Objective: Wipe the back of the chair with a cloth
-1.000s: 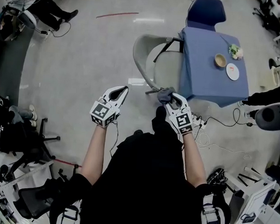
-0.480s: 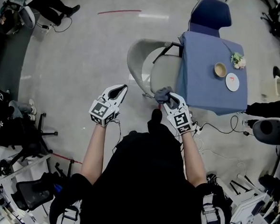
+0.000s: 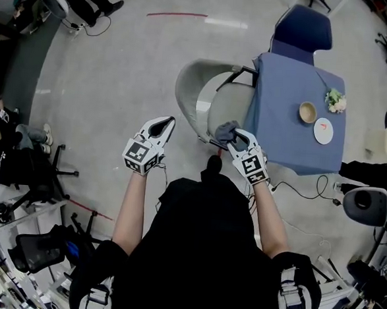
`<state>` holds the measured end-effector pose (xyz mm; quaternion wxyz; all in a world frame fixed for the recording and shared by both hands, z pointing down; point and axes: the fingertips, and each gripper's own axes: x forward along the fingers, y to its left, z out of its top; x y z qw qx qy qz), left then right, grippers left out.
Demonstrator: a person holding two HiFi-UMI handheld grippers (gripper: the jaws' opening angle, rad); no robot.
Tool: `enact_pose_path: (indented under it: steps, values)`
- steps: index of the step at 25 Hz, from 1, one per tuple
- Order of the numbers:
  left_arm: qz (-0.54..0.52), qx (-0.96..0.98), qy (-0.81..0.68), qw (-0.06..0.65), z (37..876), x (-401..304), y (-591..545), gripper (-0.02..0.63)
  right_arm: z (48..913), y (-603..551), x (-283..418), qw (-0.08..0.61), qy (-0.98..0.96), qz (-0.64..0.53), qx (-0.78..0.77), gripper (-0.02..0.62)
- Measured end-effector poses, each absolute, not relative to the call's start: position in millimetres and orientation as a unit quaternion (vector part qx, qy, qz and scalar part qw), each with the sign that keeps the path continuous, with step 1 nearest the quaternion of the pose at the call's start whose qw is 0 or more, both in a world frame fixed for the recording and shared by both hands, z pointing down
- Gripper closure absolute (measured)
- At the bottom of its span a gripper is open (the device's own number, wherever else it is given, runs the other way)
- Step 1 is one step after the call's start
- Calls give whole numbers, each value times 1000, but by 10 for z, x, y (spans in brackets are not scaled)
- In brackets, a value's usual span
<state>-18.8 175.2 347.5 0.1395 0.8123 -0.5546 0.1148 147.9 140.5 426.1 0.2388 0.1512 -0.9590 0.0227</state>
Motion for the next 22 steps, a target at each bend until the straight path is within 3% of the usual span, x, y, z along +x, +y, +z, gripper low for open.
enact_pose_path:
  steps: [22]
  values:
    - [100,806,-565,145,3615,-182,1410,581,4322,1070,1230,235,-964,12,123,456]
